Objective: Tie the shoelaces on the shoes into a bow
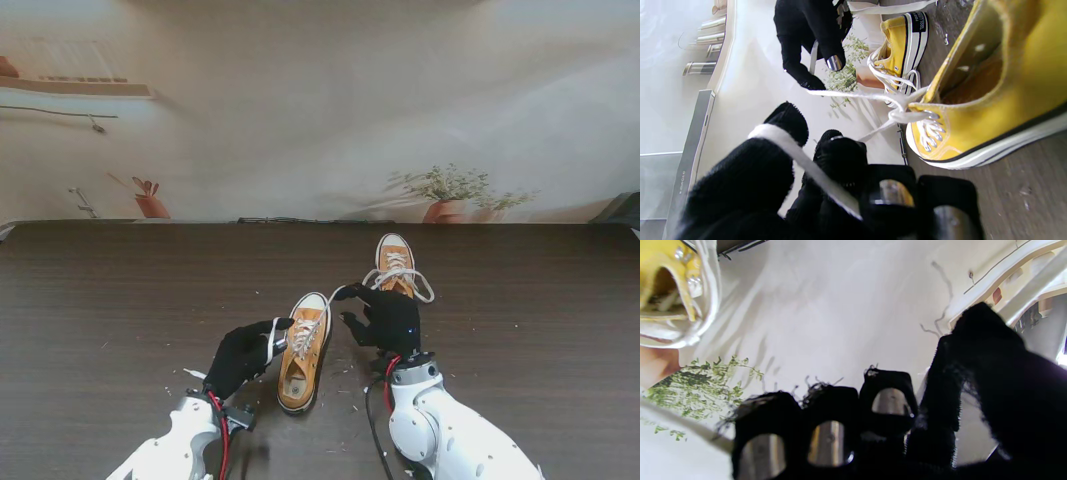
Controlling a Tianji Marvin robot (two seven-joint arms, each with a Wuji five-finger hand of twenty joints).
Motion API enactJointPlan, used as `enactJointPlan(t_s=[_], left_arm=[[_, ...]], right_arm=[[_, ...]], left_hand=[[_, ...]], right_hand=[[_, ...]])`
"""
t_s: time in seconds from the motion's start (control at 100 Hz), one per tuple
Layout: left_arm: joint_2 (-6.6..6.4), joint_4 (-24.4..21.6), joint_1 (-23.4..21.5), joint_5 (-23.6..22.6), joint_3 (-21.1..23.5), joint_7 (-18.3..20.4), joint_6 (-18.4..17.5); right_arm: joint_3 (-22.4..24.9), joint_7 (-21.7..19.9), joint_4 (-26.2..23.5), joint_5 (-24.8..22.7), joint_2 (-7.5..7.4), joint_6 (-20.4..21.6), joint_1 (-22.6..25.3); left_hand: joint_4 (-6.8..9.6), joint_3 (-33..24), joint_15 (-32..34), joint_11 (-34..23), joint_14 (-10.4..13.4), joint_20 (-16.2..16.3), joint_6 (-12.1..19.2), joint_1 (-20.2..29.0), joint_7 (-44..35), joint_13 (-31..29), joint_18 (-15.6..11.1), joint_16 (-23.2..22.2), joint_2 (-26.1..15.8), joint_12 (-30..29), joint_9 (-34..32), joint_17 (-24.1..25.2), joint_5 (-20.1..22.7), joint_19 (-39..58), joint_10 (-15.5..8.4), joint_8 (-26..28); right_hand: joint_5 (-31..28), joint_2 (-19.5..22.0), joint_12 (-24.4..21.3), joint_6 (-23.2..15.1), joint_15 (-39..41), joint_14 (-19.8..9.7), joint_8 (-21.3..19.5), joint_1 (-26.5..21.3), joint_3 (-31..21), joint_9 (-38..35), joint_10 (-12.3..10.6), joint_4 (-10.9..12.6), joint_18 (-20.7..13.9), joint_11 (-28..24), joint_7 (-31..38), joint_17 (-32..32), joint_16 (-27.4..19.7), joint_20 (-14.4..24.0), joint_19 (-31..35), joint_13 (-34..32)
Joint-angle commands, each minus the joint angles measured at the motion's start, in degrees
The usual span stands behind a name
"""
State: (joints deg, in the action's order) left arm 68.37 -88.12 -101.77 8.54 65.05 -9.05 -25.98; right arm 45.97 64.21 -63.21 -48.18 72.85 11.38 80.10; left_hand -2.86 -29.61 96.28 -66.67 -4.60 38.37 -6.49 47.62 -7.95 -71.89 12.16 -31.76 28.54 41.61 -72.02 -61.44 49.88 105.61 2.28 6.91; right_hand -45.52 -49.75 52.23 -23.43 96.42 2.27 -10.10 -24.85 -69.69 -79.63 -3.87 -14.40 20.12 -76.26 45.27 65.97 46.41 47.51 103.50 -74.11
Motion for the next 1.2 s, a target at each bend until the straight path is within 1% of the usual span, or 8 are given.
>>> enactJointPlan(t_s=[0.0,0.17,0.46,0.6,0.74,1.05,1.1,1.19], left_arm=[[0.88,-0.05,1.82,-0.87,-0.89,0.58,0.78],[1.67,2.70,5.67,-0.73,-4.77,-0.07,2.31],[2.45,5.13,9.09,-0.35,-8.64,-0.11,5.39],[2.05,4.78,8.96,0.50,-8.96,1.84,6.40],[1.32,3.15,7.06,2.36,-8.49,4.23,6.30],[0.10,0.47,4.15,1.58,-7.83,6.56,6.44],[0.03,0.22,4.02,1.38,-7.89,6.65,6.74],[-0.01,0.03,4.00,1.16,-8.02,6.74,7.21]], right_arm=[[-0.05,-0.50,-0.82,-0.27,-0.28,0.65,0.20],[-0.24,-0.50,-1.16,-0.81,-0.51,1.53,0.33],[-0.66,-0.91,-1.90,-1.33,-0.75,2.57,0.62],[-0.98,-0.19,-1.74,-1.90,-0.84,2.41,0.36],[-1.03,-0.17,-0.94,-1.62,-0.70,1.71,-0.08],[-3.27,-0.30,2.59,0.88,0.80,0.43,-2.07],[-3.49,-0.53,2.89,1.38,1.02,0.34,-2.17],[-3.42,-1.49,2.59,2.46,1.37,0.56,-1.83]], left_hand=[[-1.22,-1.17,1.61,0.41,-0.56,0.86,8.48,-2.97,2.64,-0.93,-5.53,0.29,2.89,1.46,-3.05,-1.46,-3.35,14.37,2.98,-1.51],[-1.56,-2.46,1.60,0.59,-0.55,0.41,8.30,-3.88,3.63,-0.93,-5.53,0.25,4.08,1.25,-2.51,-1.42,-5.70,14.37,2.87,-1.78],[-1.93,-3.72,1.58,0.44,-0.55,0.12,7.53,-4.44,3.52,-0.93,-5.59,0.22,4.43,1.03,-2.27,-1.44,-5.34,14.37,2.86,-1.69],[-2.02,-3.94,1.58,0.29,-0.55,0.12,7.06,-4.61,2.51,-0.93,-5.73,0.21,4.25,0.95,-2.35,-1.45,-2.72,14.37,2.96,-1.33],[-2.04,-4.06,1.58,0.23,-0.55,0.10,6.86,-4.63,2.20,-0.93,-5.71,0.20,4.05,0.88,-2.35,-1.44,-1.88,14.37,2.95,-1.20],[-2.03,-3.60,1.35,0.24,-0.35,-0.11,6.03,-4.76,2.07,-0.94,-5.90,0.27,3.12,0.78,-2.19,-1.44,-1.45,14.37,2.82,-1.11],[-2.00,-3.51,1.35,0.24,-0.35,-0.14,5.81,-4.77,2.10,-0.94,-5.92,0.27,2.77,0.78,-2.15,-1.44,-1.51,14.37,2.80,-1.11],[-1.96,-3.25,1.32,0.27,-0.33,-0.21,5.67,-4.77,2.14,-0.94,-5.93,0.28,2.49,0.77,-2.06,-1.43,-1.59,14.37,2.76,-1.12]], right_hand=[[0.33,0.25,0.81,-0.95,3.80,-2.73,1.40,-0.14,0.54,-3.36,-0.55,-1.60,-1.60,-2.28,-0.03,1.54,1.17,0.34,11.27,-1.09],[0.48,0.97,0.82,-0.86,3.78,-2.63,1.89,0.52,1.00,-3.35,-0.62,-2.11,-1.60,-2.26,0.16,1.54,1.21,0.33,11.28,-1.09],[0.46,1.80,0.89,-0.74,3.87,-2.54,2.81,0.75,1.18,-3.35,-0.54,-2.61,-1.60,-2.30,0.39,1.54,1.32,0.32,11.28,-1.08],[0.68,2.18,0.90,-0.60,3.86,-2.54,3.17,0.53,1.12,-3.35,-0.54,-2.64,-1.60,-2.29,0.55,1.54,1.34,0.31,11.28,-1.09],[0.57,2.32,0.90,-0.66,3.86,-2.54,3.36,0.30,1.41,-3.34,-0.51,-2.93,-1.60,-2.25,0.99,1.54,1.35,0.31,11.28,-1.09],[-1.21,0.66,0.86,1.21,3.67,-2.33,4.51,1.88,2.74,-3.39,-0.07,-3.60,-1.33,-2.19,1.28,1.49,1.28,0.27,11.07,-1.08],[-1.60,0.48,0.85,1.71,3.67,-2.33,4.70,2.75,2.89,-3.39,-0.08,-3.33,-1.29,-2.23,0.94,1.49,1.28,0.27,11.03,-1.08],[-2.58,1.12,0.74,3.16,3.55,-1.87,4.04,5.50,3.33,-3.39,0.19,-1.53,-0.66,-2.40,-0.64,1.43,1.21,0.25,10.67,-1.07]])
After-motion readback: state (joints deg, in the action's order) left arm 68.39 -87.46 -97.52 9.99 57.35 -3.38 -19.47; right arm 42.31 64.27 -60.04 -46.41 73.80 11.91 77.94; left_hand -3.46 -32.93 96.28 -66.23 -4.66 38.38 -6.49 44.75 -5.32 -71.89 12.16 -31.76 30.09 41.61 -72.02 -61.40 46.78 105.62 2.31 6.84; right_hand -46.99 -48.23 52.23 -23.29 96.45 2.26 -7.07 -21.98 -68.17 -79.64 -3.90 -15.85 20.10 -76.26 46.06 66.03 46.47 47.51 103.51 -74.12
